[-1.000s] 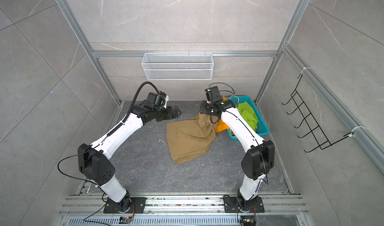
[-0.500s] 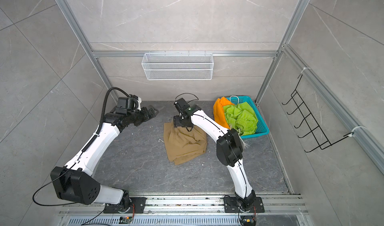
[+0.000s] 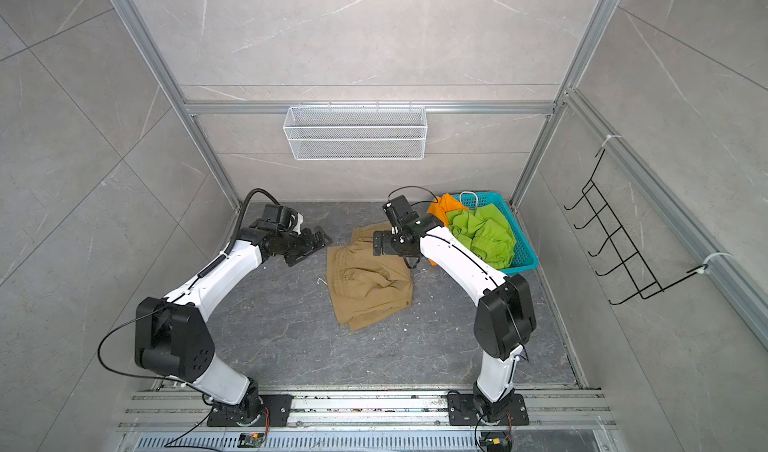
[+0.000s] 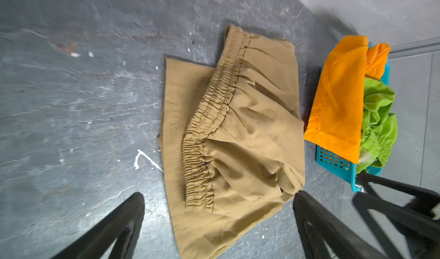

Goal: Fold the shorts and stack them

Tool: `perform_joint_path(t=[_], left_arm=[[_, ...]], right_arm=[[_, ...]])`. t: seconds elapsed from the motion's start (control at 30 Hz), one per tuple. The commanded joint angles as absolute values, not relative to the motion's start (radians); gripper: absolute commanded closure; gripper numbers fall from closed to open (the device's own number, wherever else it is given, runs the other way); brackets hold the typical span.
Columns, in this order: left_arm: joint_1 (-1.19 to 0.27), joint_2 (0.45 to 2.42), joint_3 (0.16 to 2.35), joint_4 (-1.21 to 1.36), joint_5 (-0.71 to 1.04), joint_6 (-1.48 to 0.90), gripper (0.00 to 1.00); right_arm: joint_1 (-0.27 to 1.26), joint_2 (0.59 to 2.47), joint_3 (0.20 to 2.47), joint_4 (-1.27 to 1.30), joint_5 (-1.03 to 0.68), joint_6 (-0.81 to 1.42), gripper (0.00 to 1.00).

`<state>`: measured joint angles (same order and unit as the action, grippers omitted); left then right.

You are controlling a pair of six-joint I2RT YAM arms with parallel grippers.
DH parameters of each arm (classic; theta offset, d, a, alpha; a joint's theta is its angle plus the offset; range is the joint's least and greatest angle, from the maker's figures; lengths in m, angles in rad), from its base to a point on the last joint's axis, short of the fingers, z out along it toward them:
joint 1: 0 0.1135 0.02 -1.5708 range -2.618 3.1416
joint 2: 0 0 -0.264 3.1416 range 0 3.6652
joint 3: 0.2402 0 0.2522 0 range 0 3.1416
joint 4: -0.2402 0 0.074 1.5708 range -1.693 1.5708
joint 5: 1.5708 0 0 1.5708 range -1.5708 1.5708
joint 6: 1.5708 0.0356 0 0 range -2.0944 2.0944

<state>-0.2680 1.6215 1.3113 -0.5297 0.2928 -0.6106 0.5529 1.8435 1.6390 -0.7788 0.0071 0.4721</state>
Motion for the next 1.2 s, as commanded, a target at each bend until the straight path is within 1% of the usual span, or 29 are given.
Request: perform_joint_path(t=[0.0,0.13,0.2,0.23,0.27,0.3,0.33,0.37,0.4,0.43,0.6,0.73,0.8,0.87,0.9,1.17], left_arm=[[-0.272,1.66,1.348,-0.476,0.321,-0.632,0.0],[-0.271,1.753,1.415,-0.492,0.341,-0.626,0.0],[-0.274,1.799,1.444,-0.489,0.344,-0.626,0.0],[-0.273,1.824,1.464,-0.494,0.346,-0.624,0.0],[-0.274,1.847,1.481,-0.5,0.347,-0.618,0.0],[-0.275,1.866,1.488,-0.501,0.346,-0.616,0.0],[-0.275,1.889,1.497,-0.501,0.345,-0.613,0.0],[-0.275,1.909,1.508,-0.503,0.344,-0.611,0.0],[-0.275,1.926,1.516,-0.509,0.345,-0.608,0.0],[-0.275,1.943,1.525,-0.511,0.348,-0.607,0.0],[-0.288,2.004,1.57,-0.495,0.38,-0.623,0.0],[-0.331,2.039,1.621,-0.474,0.398,-0.627,0.02],[-0.35,2.07,1.65,-0.477,0.397,-0.631,0.05],[-0.365,2.105,1.675,-0.476,0.407,-0.643,0.13],[-0.372,2.117,1.681,-0.472,0.418,-0.65,0.14],[-0.45,2.167,1.7,-0.42,0.48,-0.73,0.14]], right_arm=[[0.539,1.934,1.631,-0.748,-0.027,0.487,0.0],[0.536,2.058,1.703,-0.75,-0.073,0.476,0.0],[0.537,2.111,1.728,-0.749,-0.09,0.478,0.06],[0.537,2.137,1.736,-0.746,-0.092,0.479,0.12],[0.537,2.154,1.74,-0.744,-0.09,0.48,0.22],[0.537,2.163,1.743,-0.742,-0.086,0.48,0.37],[0.537,2.163,1.74,-0.738,-0.079,0.482,0.57],[0.538,2.152,1.735,-0.73,-0.072,0.483,0.79],[0.537,2.136,1.728,-0.725,-0.069,0.482,0.92],[0.536,2.112,1.721,-0.717,-0.065,0.48,0.99],[0.537,1.967,1.674,-0.717,-0.009,0.445,1.0],[0.535,1.87,1.593,-0.691,0.004,0.42,1.0],[0.535,1.855,1.567,-0.689,0.003,0.419,1.0],[0.535,1.847,1.543,-0.683,0.0,0.425,1.0],[0.535,1.845,1.533,-0.676,-0.004,0.431,1.0],[0.533,1.85,1.516,-0.658,-0.017,0.44,1.0]])
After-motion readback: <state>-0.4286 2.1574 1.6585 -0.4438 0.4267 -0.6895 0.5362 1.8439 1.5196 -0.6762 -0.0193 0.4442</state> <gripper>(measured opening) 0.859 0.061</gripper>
